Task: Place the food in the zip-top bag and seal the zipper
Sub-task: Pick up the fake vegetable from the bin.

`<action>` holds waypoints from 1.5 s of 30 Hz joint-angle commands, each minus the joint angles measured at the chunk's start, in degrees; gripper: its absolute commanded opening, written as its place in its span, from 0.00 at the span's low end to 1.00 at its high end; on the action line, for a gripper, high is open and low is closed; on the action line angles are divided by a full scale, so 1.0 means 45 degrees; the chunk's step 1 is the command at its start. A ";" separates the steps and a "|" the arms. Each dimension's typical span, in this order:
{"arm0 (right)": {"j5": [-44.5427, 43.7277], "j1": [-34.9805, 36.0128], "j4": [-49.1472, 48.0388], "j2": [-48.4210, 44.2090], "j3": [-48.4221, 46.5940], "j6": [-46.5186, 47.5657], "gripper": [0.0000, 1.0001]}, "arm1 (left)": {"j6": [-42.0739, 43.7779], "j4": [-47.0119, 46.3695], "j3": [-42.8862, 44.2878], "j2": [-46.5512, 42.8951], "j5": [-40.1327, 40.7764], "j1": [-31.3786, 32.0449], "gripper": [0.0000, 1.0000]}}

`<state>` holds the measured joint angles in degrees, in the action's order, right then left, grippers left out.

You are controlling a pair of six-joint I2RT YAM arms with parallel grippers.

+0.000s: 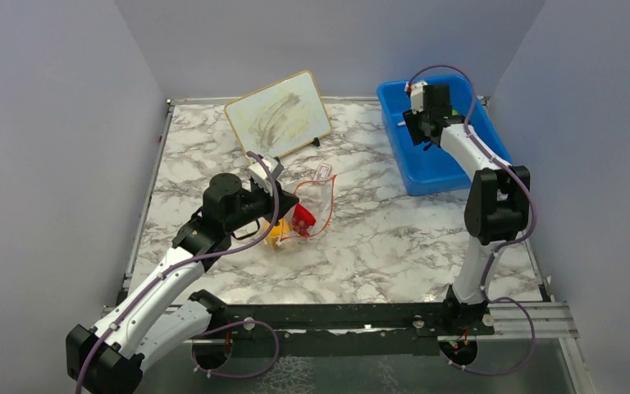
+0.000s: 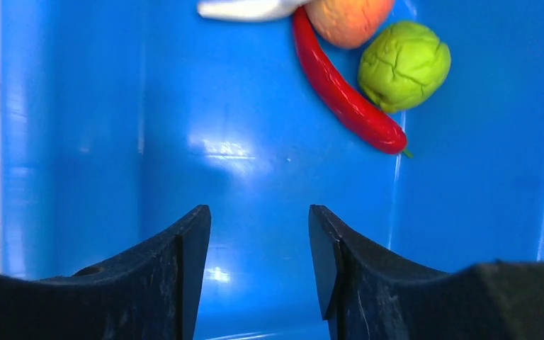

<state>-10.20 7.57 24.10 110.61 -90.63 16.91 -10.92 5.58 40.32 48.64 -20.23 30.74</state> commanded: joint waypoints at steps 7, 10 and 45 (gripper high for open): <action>0.0654 -0.1430 0.0360 0.1878 -0.1655 0.1795 0.56 | 0.0219 -0.0142 -0.0132 -0.0250 0.0242 -0.0054 0.00; 0.0579 -0.1658 0.0372 0.2608 -0.2244 0.1887 0.57 | 0.0236 -0.0145 -0.0131 -0.0214 0.0254 -0.0041 0.00; 0.3365 -0.3208 0.2142 0.6069 -0.5519 0.2025 0.51 | 0.0356 -0.0043 -0.0072 0.0265 0.0468 -0.0069 0.00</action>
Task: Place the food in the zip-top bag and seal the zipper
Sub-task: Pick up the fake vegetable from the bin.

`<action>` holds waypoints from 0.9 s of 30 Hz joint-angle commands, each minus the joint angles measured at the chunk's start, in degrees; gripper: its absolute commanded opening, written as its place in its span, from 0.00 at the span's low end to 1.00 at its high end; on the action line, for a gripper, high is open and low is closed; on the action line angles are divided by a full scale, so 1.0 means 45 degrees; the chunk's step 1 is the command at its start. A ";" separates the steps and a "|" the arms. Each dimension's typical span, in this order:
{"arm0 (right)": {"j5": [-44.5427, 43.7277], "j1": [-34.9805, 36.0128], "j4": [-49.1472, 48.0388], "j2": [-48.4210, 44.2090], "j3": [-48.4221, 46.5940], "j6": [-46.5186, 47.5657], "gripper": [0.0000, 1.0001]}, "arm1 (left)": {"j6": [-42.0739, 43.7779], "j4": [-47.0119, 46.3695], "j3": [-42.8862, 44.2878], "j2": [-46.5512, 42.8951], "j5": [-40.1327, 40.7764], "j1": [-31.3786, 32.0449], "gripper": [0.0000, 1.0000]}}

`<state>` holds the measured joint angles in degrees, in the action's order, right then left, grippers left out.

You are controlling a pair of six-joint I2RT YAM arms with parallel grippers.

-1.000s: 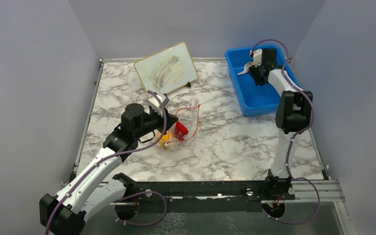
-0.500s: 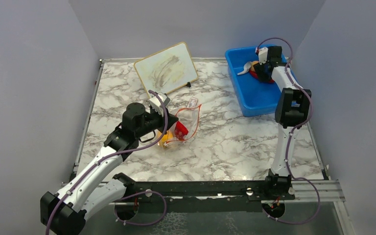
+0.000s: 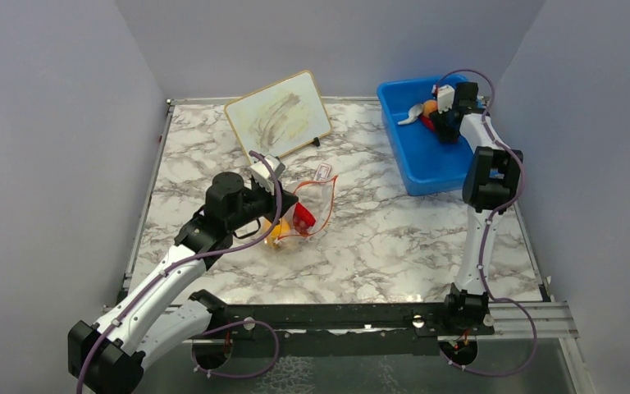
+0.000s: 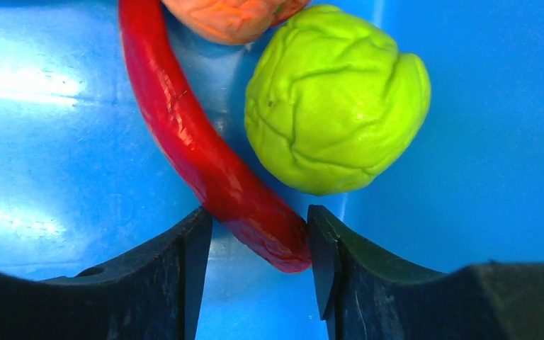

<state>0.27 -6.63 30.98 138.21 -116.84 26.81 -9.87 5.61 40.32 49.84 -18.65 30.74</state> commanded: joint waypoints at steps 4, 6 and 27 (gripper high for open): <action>0.1371 -0.0049 0.0515 -0.0656 0.1076 -0.0248 0.40 | 0.0094 -0.0049 -0.0061 -0.0014 0.0081 -0.0059 0.00; 0.1636 0.0013 0.0721 -0.0764 0.1121 -0.0286 0.35 | 0.0059 -0.0040 -0.0055 -0.0025 0.0056 -0.0063 0.00; 0.1900 0.1125 -0.0494 -0.4339 0.4458 -0.2398 0.12 | 0.0026 -0.0070 -0.0183 -0.0422 0.0141 -0.0038 0.00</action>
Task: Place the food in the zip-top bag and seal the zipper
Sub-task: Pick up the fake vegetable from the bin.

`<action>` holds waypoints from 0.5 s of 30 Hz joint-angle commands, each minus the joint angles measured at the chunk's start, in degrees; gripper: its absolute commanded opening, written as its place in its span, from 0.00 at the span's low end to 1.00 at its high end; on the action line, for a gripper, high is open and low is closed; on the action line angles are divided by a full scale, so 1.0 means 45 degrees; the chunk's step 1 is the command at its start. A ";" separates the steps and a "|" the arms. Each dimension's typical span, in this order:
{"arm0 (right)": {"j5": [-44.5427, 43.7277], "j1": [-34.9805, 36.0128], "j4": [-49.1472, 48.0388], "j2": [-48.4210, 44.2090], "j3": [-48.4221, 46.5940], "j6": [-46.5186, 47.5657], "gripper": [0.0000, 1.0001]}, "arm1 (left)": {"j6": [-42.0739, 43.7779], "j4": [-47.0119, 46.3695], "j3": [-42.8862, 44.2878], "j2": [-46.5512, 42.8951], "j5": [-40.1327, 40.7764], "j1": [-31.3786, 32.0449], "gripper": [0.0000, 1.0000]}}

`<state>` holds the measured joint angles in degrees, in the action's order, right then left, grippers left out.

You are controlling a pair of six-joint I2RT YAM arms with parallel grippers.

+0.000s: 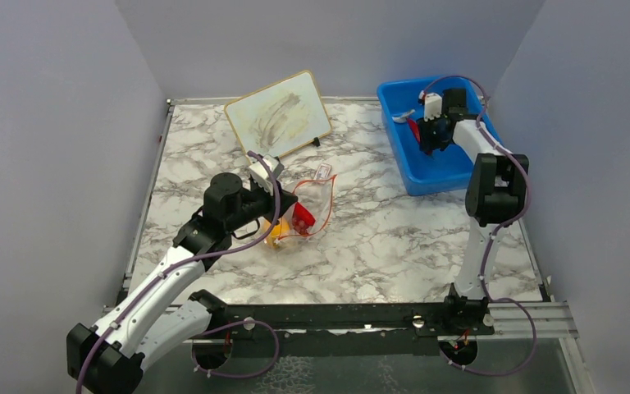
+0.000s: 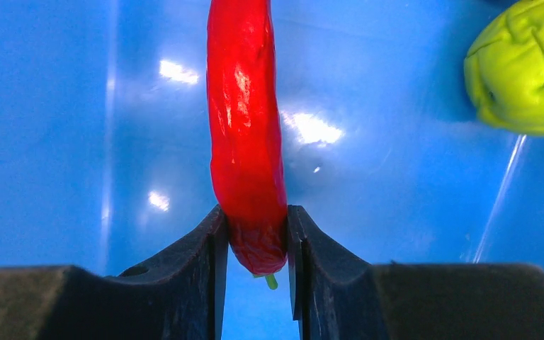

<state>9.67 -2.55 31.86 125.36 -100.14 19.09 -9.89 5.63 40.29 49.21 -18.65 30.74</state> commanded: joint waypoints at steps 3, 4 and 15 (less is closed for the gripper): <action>-0.0725 0.0253 -0.0988 -0.2267 0.1402 -0.0917 0.11 | -0.0022 -0.0072 -0.0174 -0.0239 0.0051 -0.0039 0.00; -0.0851 0.0253 -0.1003 -0.2496 0.1556 -0.0997 0.11 | -0.0045 -0.0093 -0.0183 -0.0236 0.0028 -0.0040 0.00; -0.0092 0.0600 -0.1788 -0.6066 0.4783 -0.1234 0.11 | 0.0029 -0.0093 -0.0213 -0.0349 0.0139 -0.0038 0.00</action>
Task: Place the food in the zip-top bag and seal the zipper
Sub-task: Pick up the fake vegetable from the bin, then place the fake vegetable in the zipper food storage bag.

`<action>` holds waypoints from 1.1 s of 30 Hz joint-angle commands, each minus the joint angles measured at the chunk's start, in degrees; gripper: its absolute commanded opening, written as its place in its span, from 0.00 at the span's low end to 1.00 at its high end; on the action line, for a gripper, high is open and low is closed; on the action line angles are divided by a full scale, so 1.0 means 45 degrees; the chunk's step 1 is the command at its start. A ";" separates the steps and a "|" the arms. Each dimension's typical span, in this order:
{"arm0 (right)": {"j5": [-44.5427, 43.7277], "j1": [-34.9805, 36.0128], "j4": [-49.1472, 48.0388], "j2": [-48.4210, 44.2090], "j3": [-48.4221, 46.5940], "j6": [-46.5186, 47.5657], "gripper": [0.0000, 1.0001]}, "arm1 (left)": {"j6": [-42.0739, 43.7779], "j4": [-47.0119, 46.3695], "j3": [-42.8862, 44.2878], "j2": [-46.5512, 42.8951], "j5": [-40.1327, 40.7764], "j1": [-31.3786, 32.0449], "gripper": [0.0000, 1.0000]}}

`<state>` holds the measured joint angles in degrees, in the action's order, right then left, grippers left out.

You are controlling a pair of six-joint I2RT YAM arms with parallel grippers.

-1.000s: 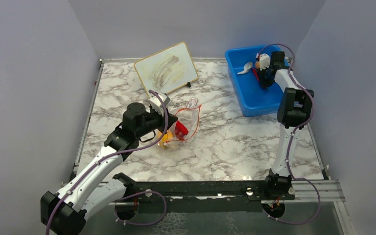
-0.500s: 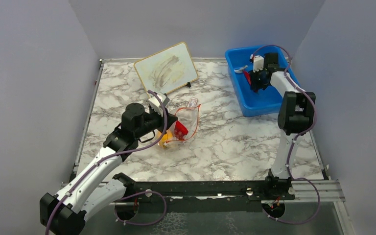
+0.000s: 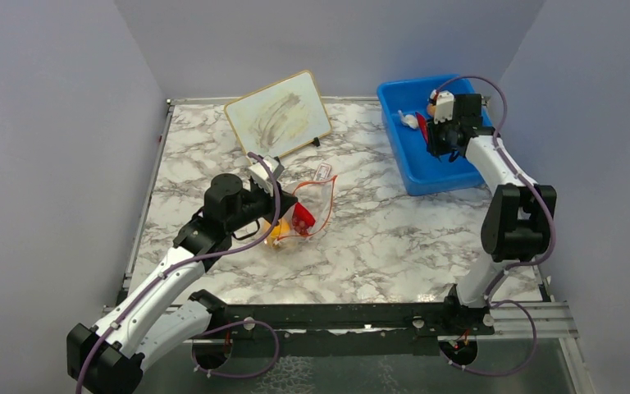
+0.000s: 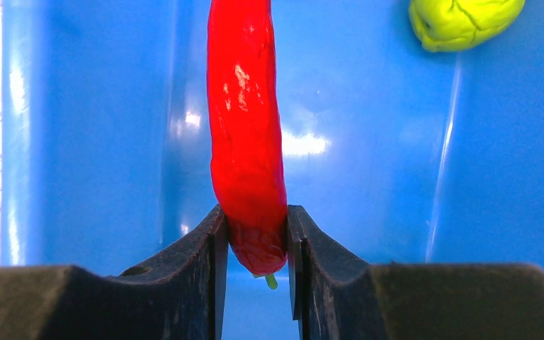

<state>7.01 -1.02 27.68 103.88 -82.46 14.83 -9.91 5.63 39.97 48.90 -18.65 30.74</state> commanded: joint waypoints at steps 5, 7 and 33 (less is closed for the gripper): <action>0.1344 0.0813 -0.1432 -0.2670 0.1788 -0.0341 0.11 | -0.0024 -0.0078 -0.0107 -0.0202 0.0016 -0.0040 0.00; 0.1835 0.0977 -0.1538 -0.3038 0.1969 -0.0408 0.11 | -0.0024 -0.0061 -0.0128 -0.0235 0.0057 -0.0044 0.00; 1.0272 0.4599 -0.5482 -0.8195 0.6784 0.7264 0.14 | -0.0092 -0.0106 -0.0159 -0.0351 -0.0025 -0.0041 0.00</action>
<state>45.52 18.20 8.01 69.67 -54.70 38.89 -9.93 5.63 39.70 48.23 -18.65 30.74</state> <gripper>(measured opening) 0.310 0.014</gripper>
